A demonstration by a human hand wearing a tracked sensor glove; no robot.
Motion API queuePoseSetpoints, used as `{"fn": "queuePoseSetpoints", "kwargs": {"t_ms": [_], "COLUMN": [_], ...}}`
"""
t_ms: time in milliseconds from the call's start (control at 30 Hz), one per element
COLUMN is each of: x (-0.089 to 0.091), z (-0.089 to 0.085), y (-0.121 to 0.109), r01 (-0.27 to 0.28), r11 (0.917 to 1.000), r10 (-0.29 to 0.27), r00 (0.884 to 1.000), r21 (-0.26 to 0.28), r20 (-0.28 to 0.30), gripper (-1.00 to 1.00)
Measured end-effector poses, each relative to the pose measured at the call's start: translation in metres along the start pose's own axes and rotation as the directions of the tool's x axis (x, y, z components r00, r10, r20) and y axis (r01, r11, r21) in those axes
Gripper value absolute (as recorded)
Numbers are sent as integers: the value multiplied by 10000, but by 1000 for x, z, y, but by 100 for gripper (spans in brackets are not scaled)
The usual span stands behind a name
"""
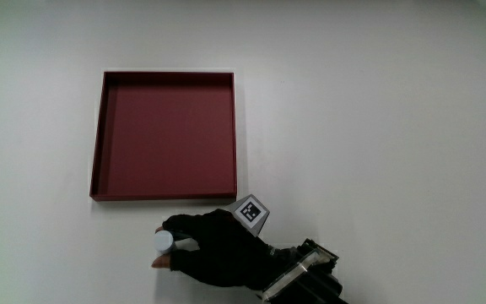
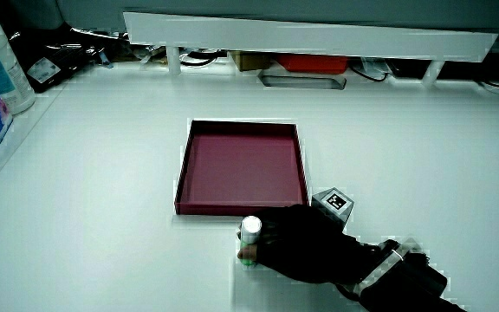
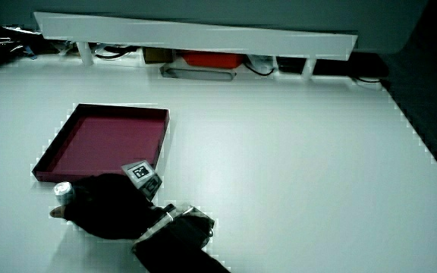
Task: Pick glue stick
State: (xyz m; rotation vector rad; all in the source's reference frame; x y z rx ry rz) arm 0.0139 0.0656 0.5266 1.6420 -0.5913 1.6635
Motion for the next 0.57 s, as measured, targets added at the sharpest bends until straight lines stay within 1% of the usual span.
{"fn": "queuePoseSetpoints", "kwargs": {"t_ms": [33,67,100,133,167,200,233,300,333,400,467,500,533,567], "x": [-1,-4,-7,-10,-15,-17,-21,-28,-34,-42,-49,-50,-52,-53], "z": [1,3,4,5,7,9,12,19,22,29,36,41,45,49], "y": [0,0,0,0,0,1,2,4,5,8,10,11,11,11], "r01": [93,-194,-134,-182,-374,-460,-740,-906,-1146,-1363,-1469,-1486,-1286,-1268], "r11": [9999,9998,9999,9998,9993,9989,9971,9955,9926,9890,9850,9835,9851,9834], "r10": [-93,194,134,182,375,461,743,906,1150,1380,1549,1578,1415,1415], "r00": [9999,9997,9999,9998,9991,9986,9970,9959,9933,9901,9839,9835,9833,9836], "r21": [-48,16,-12,-15,28,58,161,289,404,579,901,1029,1138,1295], "r20": [85,120,100,32,-209,-263,-201,0,-88,-259,-886,-885,-1140,-1119], "gripper": [100,100,100,100,100,100,100,100,100,100,100,100,100,100]}}
